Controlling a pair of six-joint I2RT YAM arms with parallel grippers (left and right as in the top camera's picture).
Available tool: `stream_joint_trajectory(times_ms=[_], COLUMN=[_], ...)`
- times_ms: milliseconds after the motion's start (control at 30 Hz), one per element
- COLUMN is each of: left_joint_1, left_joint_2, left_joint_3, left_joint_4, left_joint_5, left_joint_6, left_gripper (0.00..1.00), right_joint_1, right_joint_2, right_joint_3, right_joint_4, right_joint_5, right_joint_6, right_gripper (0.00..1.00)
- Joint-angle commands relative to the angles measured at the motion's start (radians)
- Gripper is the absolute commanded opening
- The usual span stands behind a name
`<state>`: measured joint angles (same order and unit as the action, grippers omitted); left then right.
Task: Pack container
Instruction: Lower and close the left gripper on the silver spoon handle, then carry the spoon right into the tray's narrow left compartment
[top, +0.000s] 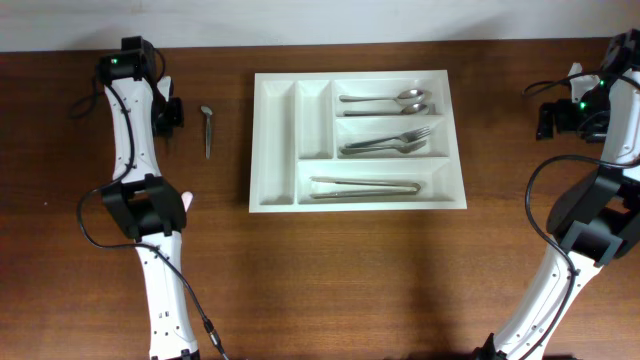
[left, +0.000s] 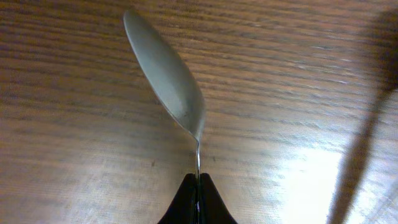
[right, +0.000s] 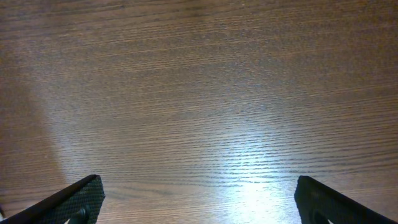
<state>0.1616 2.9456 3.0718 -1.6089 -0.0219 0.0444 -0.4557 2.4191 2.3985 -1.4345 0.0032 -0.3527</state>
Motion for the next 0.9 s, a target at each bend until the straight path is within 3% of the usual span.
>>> stream_joint_trajectory(times_ms=[0, 367, 533, 867], left_joint_1=[-0.023, -0.178, -0.283, -0.378], left_joint_2=[-0.049, -0.298, -0.312, -0.311], left_joint_3=[0.068, 0.068, 0.064, 0.023], left_joint_4=[-0.019, -0.026, -0.079, -0.079], left_joint_5=[0.002, 0.027, 0.028, 0.105], left_joint_6=[0.016, 0.008, -0.122, -0.216], left_gripper=[0.02, 0.02, 0.02, 0.02], right_joint_1=[0.004, 0.004, 0.004, 0.004], right_joint_2=[-0.021, -0.021, -0.021, -0.021], right_joint_3=[-0.005, -0.005, -0.005, -0.005], right_joint_4=[0.0, 0.0, 0.0, 0.0], right_joint_5=[0.005, 0.005, 0.005, 0.005], right_joint_6=[-0.01, -0.01, -0.01, -0.01], right_gripper=[0.99, 0.99, 0.99, 0.99])
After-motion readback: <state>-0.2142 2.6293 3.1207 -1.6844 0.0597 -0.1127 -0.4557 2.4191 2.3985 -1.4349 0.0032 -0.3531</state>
